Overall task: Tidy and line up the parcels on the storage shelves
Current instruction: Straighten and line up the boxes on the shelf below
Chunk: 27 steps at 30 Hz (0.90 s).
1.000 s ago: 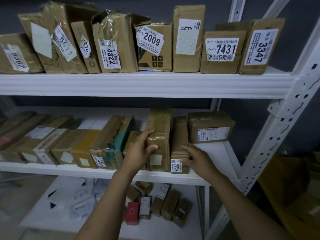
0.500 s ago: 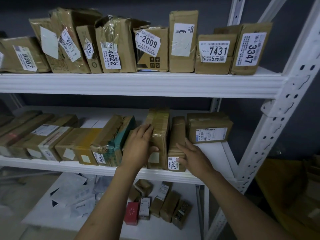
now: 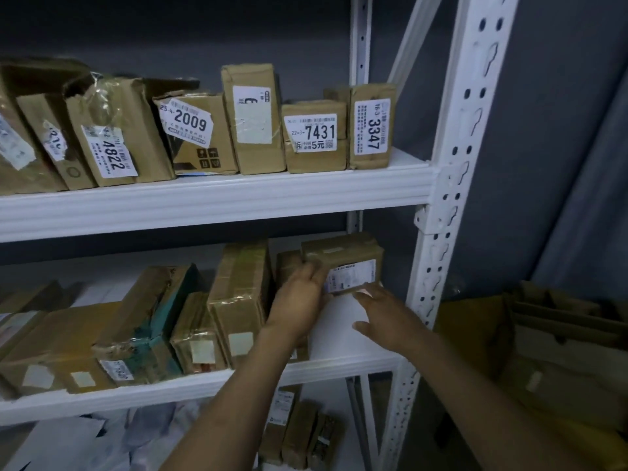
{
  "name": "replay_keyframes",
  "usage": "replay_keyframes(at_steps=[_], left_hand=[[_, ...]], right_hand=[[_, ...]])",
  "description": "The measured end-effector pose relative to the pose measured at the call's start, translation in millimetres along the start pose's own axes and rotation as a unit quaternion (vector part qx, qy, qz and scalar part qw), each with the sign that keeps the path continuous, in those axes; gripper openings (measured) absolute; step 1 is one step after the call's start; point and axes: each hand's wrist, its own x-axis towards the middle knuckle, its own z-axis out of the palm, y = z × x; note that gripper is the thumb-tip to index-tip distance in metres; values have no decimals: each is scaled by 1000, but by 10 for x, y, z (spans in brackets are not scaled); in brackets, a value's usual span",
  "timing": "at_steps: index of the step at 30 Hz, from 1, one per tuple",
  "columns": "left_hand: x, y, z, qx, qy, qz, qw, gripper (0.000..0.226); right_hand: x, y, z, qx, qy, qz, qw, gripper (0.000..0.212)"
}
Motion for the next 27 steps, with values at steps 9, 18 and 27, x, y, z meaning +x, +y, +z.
replay_keyframes(at_steps=[9,18,27], left_hand=[[685,-267,580,35,-111,-82,990,81],[853,-367,671,57,-33,-34,997,89],[900,-442,760,-61,-64,-57,994,86]], right_hand=[[-60,204,9,16,-43,14,999,68],[24,196,85,-15,-41,30,999,68],[2,180,92,-33,-53,11,998,68]])
